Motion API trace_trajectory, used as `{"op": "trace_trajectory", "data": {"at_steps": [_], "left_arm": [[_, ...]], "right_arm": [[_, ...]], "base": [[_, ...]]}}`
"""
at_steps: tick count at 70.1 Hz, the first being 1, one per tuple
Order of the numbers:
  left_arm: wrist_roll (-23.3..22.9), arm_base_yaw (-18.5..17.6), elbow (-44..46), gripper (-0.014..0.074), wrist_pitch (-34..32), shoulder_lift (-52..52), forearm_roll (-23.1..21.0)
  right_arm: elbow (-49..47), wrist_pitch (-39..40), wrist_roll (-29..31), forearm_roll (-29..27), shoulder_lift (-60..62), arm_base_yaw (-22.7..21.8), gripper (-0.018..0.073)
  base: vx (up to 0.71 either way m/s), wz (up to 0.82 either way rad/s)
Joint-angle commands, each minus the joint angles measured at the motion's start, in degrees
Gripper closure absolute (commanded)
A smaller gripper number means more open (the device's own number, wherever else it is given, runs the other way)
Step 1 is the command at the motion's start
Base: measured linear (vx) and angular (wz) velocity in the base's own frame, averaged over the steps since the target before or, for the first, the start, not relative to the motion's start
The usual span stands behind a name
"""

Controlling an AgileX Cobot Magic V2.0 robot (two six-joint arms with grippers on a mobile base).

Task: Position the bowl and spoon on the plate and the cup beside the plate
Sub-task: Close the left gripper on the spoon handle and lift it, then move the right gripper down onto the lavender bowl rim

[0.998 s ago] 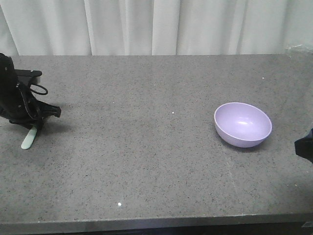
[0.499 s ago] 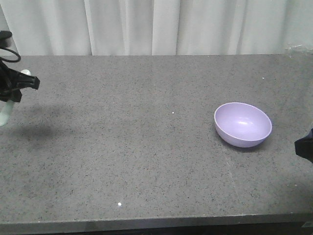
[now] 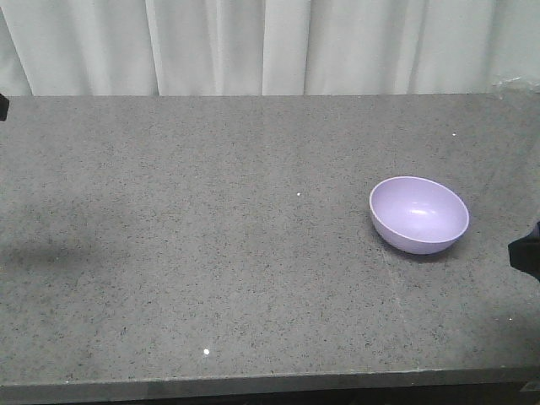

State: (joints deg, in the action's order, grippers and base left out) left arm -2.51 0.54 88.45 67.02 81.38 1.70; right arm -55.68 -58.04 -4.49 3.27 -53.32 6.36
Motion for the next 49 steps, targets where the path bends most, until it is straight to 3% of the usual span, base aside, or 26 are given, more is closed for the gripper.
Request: {"op": "trace_trajectory", "data": {"at_steps": [1,23,37,49], "left_arm": [[-0.2,-0.3,1.7,0.0603,-2.0,-2.3,0.1],[-0.1,-0.3,1.7,0.0603,-1.9,-2.3,0.1],[-0.1,-0.3,1.7,0.0603,-1.7,-2.3,0.1],[-0.1,-0.3,1.7,0.0603,-1.7,-2.3,0.1]], "right_arm": [[-1.9,2.4,0.0,0.3,0.3,0.0,0.0018],[-2.0,4.3,-3.4,3.0,-1.7,0.0,0.0018],[-2.6,7.5,-3.5,4.2,-9.7,-1.6,0.0018],[-9.0,9.0,-2.4,4.5,-17.6,-3.5,0.0018]], "base": [[0.00,0.00],[0.00,0.00],[0.00,0.00],[0.00,0.00]]}}
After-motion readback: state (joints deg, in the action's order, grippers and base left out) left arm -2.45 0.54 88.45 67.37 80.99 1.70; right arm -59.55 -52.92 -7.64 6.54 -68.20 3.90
